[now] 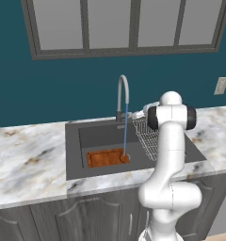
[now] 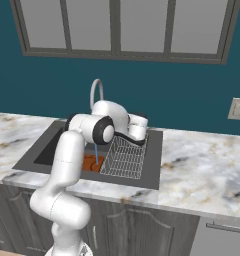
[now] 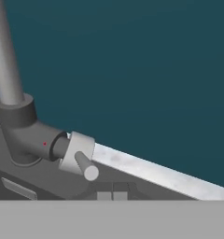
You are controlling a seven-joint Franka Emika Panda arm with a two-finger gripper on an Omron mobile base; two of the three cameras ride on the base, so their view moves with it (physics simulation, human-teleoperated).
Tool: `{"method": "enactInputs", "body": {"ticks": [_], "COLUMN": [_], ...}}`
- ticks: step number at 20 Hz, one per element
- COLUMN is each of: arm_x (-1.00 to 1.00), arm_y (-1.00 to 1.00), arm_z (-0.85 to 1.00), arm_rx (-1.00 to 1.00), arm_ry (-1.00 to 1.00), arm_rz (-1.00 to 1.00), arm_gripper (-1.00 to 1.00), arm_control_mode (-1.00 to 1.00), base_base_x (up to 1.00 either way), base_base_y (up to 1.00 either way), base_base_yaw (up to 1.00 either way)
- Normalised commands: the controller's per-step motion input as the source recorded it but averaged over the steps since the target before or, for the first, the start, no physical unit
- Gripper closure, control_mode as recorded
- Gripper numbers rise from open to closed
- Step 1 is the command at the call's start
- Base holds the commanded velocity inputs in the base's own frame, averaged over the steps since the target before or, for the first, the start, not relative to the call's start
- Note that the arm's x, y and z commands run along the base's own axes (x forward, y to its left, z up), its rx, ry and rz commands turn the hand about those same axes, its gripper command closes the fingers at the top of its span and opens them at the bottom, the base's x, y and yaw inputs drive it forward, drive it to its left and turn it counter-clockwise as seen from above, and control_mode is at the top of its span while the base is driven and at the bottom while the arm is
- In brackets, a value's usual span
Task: Turn on the sink faucet with hot water and rinse the cutting board for ten seconds, then turn off the faucet. Push the cutting board to reach the water if necessary.
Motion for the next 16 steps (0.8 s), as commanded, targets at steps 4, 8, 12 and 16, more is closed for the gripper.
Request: {"method": "enactInputs", "body": {"ticks": [4,8,12,16], "arm_x": [0.0,0.0,0.0,0.0], "arm_y": [0.0,0.0,0.0,0.0], "arm_z": [0.0,0.0,0.0,0.0], "arm_rx": [0.0,0.0,0.0,0.0], "arm_ry": [0.0,0.0,0.0,0.0], "arm_rz": [0.0,0.0,0.0,0.0], "arm_gripper": [1.0,1.0,1.0,1.0], "arm_control_mode": [-1.0,-1.0,-1.0,-1.0], "base_base_x": [0.0,0.0,0.0,0.0], "base_base_y": [0.0,0.0,0.0,0.0], "base_base_yaw": [0.0,0.0,0.0,0.0]}}
